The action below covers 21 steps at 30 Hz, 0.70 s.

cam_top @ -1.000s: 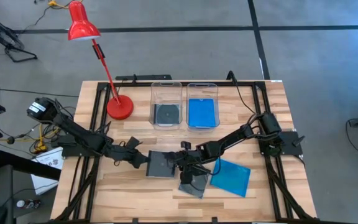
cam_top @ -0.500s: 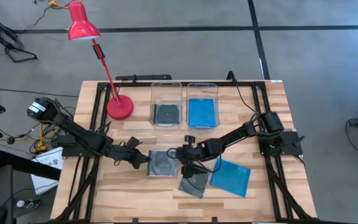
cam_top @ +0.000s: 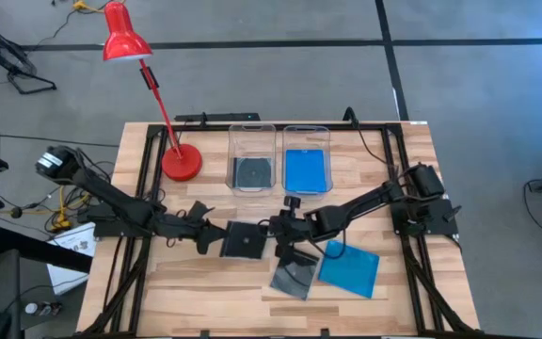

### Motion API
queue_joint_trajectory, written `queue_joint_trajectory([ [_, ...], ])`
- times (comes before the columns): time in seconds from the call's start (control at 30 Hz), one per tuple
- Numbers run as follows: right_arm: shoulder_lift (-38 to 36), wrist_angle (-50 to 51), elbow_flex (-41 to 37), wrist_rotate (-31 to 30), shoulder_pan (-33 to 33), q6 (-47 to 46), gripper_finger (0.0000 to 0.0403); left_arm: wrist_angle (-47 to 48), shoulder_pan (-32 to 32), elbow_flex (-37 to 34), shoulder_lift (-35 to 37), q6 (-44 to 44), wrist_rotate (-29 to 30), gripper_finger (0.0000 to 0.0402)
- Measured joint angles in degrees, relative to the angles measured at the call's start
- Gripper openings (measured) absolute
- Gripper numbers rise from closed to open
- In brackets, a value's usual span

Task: Pick & place jewel cases by type
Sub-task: Put the top black cd case into the left transparent bin

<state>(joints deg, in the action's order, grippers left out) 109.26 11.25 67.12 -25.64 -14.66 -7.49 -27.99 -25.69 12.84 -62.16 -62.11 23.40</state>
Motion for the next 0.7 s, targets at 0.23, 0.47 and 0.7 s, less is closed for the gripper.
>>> queue_joint_trajectory([
  [0.23, -1.27, 2.93, 0.02, -3.26, -0.32, -0.63, 0.0118, 0.81, 0.04, 0.0, 4.17, 5.75, 2.97, 0.0049],
  [0.47, -1.27, 4.27, 0.02, -3.24, -0.25, -1.49, 0.0118, 1.68, 0.04, 0.02, 4.62, 7.17, 4.06, 0.0049],
  [0.7, -1.27, 5.89, 0.08, -4.96, -0.74, -1.77, 0.0118, 0.87, 0.31, 0.02, 5.54, 10.4, 6.38, 0.0042],
])
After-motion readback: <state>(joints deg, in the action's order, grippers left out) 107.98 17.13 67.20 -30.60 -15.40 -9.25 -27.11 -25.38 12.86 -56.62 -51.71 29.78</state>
